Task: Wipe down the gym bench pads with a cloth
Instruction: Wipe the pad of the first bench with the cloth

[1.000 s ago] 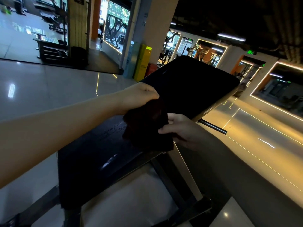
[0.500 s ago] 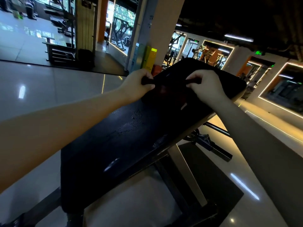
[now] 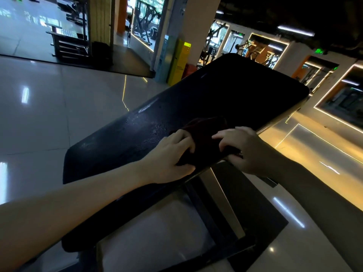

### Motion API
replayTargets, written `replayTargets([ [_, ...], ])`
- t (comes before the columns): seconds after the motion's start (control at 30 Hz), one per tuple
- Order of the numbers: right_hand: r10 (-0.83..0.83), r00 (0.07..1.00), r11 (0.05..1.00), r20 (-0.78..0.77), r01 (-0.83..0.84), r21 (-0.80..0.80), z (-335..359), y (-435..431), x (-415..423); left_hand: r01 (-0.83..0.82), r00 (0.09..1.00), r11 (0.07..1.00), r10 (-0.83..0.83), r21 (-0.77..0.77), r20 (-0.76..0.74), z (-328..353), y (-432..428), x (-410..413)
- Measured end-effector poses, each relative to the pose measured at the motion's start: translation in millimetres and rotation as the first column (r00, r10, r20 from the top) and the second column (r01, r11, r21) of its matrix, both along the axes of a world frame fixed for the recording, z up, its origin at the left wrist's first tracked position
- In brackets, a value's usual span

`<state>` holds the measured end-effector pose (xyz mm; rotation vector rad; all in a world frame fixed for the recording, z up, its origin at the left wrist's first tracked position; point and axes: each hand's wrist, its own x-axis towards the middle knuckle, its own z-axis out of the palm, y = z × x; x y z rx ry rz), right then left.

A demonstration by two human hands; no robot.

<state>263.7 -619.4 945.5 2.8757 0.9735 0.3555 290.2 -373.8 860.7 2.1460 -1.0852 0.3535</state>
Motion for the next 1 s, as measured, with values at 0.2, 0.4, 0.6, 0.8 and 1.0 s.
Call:
replayTargets([
  [0.2,0.02,0.999,0.973,0.038,-0.028,0.229,7,-4,3,-0.127,0.991,0.981,0.119,0.149,0.062,4,-65,13],
  [0.4,-0.113,0.963,0.981,0.243,0.069,0.184,16,-19,26,-0.294,0.946,0.94,0.26,0.174,0.196,-7,-86,15],
  [0.6,-0.12,0.977,0.985,0.175,0.139,-0.1,16,-14,43,-0.319,0.935,0.938,0.288,0.134,0.205,-15,-88,14],
  [0.8,0.018,0.985,0.985,0.17,0.011,-0.17,15,-11,39,-0.325,0.94,0.937,0.305,0.127,0.153,-14,-86,10],
  [1.0,-0.007,0.989,0.973,0.146,0.04,-0.227,12,-18,39,-0.329,0.94,0.938,0.313,0.111,0.139,-20,-81,3],
])
